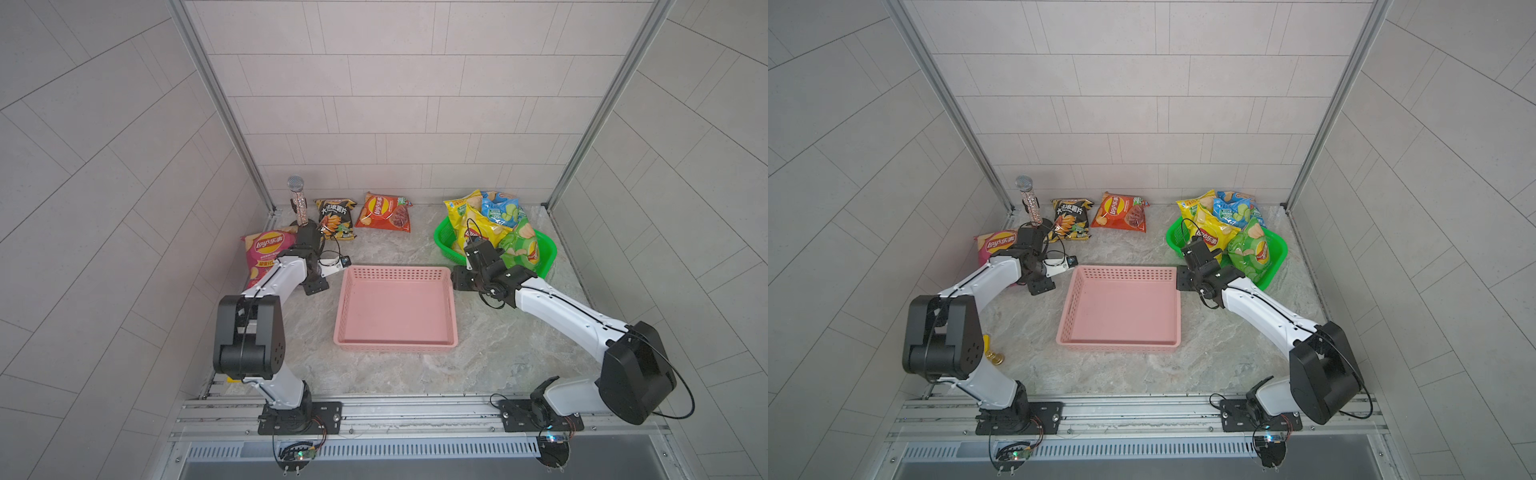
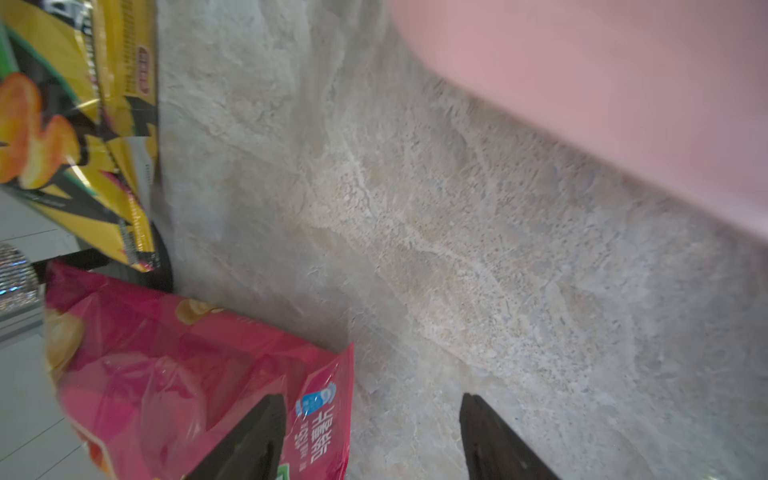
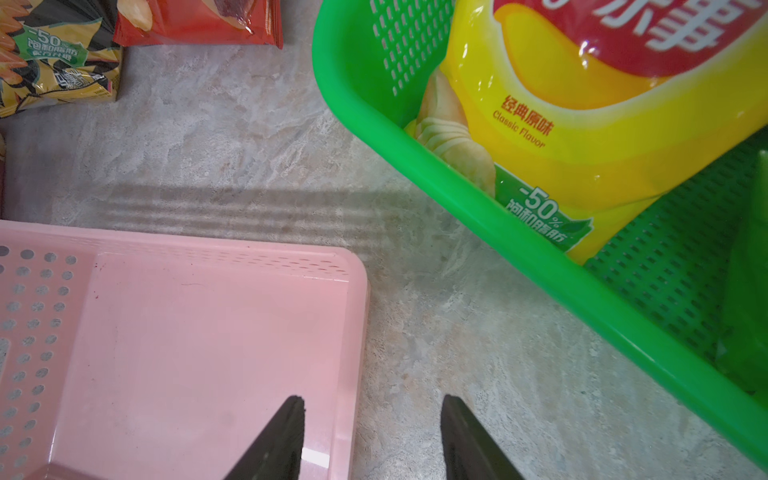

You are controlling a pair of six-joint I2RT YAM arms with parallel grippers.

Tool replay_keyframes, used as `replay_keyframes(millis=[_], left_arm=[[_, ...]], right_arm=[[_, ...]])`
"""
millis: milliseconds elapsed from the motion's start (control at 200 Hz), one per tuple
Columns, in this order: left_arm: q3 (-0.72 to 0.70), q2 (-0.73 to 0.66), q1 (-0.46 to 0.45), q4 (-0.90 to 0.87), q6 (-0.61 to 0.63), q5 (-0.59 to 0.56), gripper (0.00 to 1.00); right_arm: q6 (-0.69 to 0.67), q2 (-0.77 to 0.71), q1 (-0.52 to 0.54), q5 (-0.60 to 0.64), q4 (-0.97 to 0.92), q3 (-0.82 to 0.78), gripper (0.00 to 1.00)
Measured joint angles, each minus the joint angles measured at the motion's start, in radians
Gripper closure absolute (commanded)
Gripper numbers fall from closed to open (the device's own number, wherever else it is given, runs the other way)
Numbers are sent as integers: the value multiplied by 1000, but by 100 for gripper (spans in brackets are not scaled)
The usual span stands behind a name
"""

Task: Put the potato chips into the basket
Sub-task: Pick up the potato chip from the center of the board.

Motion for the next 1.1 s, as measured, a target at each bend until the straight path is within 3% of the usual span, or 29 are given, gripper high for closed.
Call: replay_keyframes(millis=[685, 771, 886, 1101], left_arm=[[26, 142, 7, 128, 180, -144, 40], [11, 150, 9, 128, 201, -159, 50], [1, 152, 9, 129, 222, -169, 78], [-4, 150, 9, 142, 253, -180, 99]], right_arm=[[0, 0, -25, -19, 2, -19, 43], [0, -2, -25, -19, 2, -19, 42], [0, -14, -25, -19, 2, -19, 42], [0, -51, -25, -23, 5, -19, 42]])
